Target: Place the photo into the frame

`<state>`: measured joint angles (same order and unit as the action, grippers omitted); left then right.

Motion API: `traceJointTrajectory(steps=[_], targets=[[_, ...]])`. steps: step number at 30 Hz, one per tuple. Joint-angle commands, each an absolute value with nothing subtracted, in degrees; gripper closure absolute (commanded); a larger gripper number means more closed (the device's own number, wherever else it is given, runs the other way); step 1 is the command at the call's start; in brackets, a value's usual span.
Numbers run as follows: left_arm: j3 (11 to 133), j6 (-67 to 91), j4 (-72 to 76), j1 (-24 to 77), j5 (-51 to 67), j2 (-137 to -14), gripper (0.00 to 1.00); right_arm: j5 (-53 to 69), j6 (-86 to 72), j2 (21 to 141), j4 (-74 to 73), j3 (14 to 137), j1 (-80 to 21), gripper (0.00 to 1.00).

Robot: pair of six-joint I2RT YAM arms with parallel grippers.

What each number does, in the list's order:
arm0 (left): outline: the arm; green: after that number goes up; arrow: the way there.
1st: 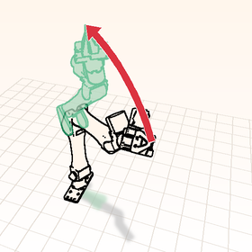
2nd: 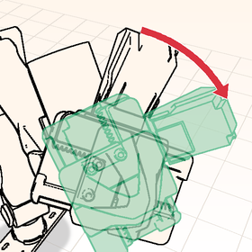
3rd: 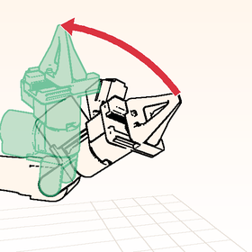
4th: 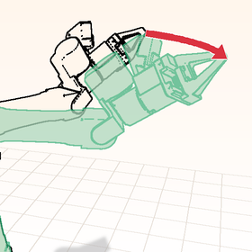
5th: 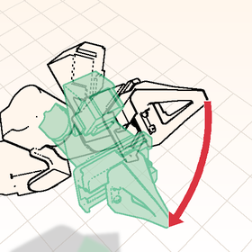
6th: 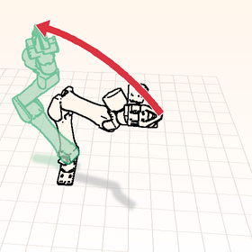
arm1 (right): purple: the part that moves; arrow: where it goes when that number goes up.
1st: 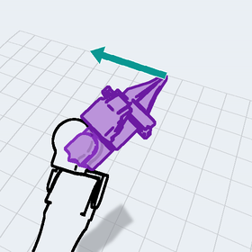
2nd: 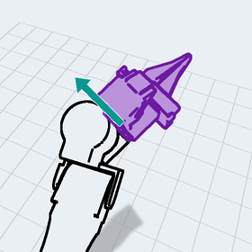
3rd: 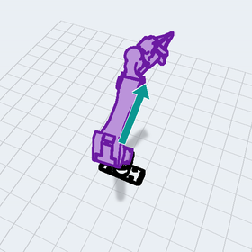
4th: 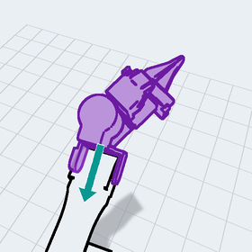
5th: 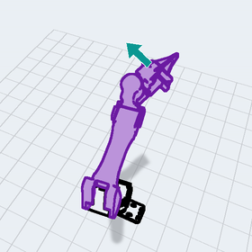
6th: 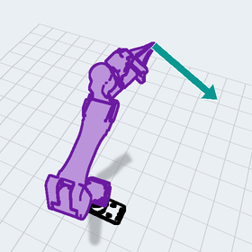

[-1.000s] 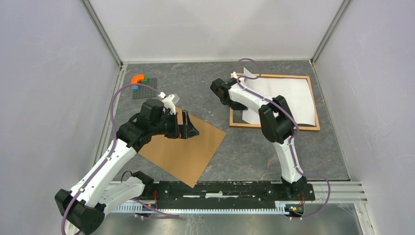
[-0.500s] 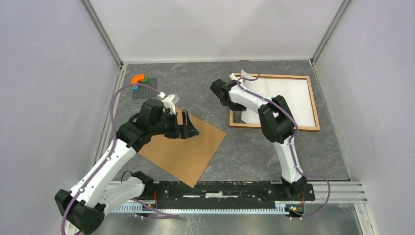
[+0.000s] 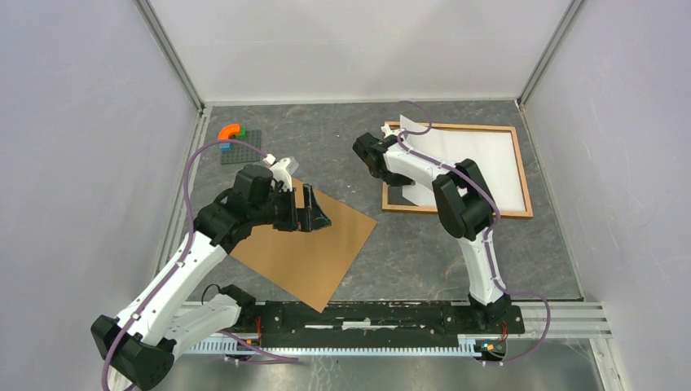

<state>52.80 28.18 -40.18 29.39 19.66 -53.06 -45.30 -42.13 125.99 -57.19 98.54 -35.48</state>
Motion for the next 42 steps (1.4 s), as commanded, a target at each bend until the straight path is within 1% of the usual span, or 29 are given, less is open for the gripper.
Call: traceJointTrajectory(steps=[1,6,9,11,12,15,17,18,19,20,22,25,27,30,33,35,37,39,42], targets=[[54.9,26.3,-39.6,29.4,20.4,-51.8,0.0,-44.6,-38.6,121.9,-54.2,98.4,-35.3,0.7],[55.3,26.0,-40.3,29.5,19.1,-51.5,0.0,-37.4,-32.6,119.9,-53.0,101.3,-36.0,0.47],[55.7,25.8,-41.1,29.4,17.6,-51.0,0.0,-31.3,-28.6,117.1,-52.2,102.0,-36.2,0.26],[55.6,25.7,-41.8,29.4,15.9,-50.1,0.0,-25.3,-25.2,112.6,-47.4,98.4,-36.3,0.17],[55.4,25.7,-42.1,29.4,15.0,-49.7,0.0,-20.7,-23.2,110.0,-44.3,96.1,-36.3,0.13],[54.6,25.4,-43.4,29.4,11.9,-49.2,0.0,-1.8,-18.0,100.8,-31.7,88.4,-36.2,0.12],[53.9,25.6,-44.2,29.4,10.3,-49.3,0.0,8.7,-16.9,94.9,-22.8,81.8,-36.9,0.1],[53.3,26.2,-44.6,29.5,9.5,-49.3,0.0,12.9,-16.8,92.0,-18.1,77.8,-37.4,0.04],[52.5,27.1,-44.7,29.5,8.6,-49.3,0.0,17.5,-16.8,90.5,-14.2,74.3,-37.8,0.02],[51.4,28.6,-44.7,29.5,7.8,-49.3,0.0,23.1,-17.0,89.3,-10.0,70.3,-37.8,0.02],[48.7,32.1,-44.8,29.4,6.3,-49.8,0.0,29.1,-17.2,89.5,-7.3,66.2,-37.9,0.02],[44.6,39.6,-46.9,29.6,1.9,-51.5,0.0,32.8,-15.1,91.2,-6.0,62.5,-38.0,0.02],[42.4,44.0,-48.6,29.8,0.2,-52.6,0.0,32.6,-12.9,92.7,-5.9,61.7,-37.8,0.02],[39.2,50.4,-50.4,30.6,-3.3,-53.3,0.0,28.8,-10.3,96.2,-12.0,64.3,-37.8,0.02],[35.3,55.0,-48.2,30.9,-2.3,-53.3,0.0,22.1,-14.4,94.9,-12.0,61.2,-37.3,0.02],[32.5,57.3,-45.9,31.0,-2.0,-53.6,0.0,20.6,-20.6,91.9,-5.8,54.7,-36.3,0.02],[30.5,59.6,-43.8,31.0,-1.7,-53.7,0.0,21.6,-25.7,89.5,0.4,48.6,-34.4,0.02],[28.5,61.5,-42.3,31.0,-2.3,-53.4,0.0,22.3,-30.0,87.9,5.4,43.4,-32.5,0.07],[26.5,64.1,-41.8,31.0,-4.3,-53.3,0.0,23.1,-33.6,86.0,11.0,37.5,-30.5,0.08]])
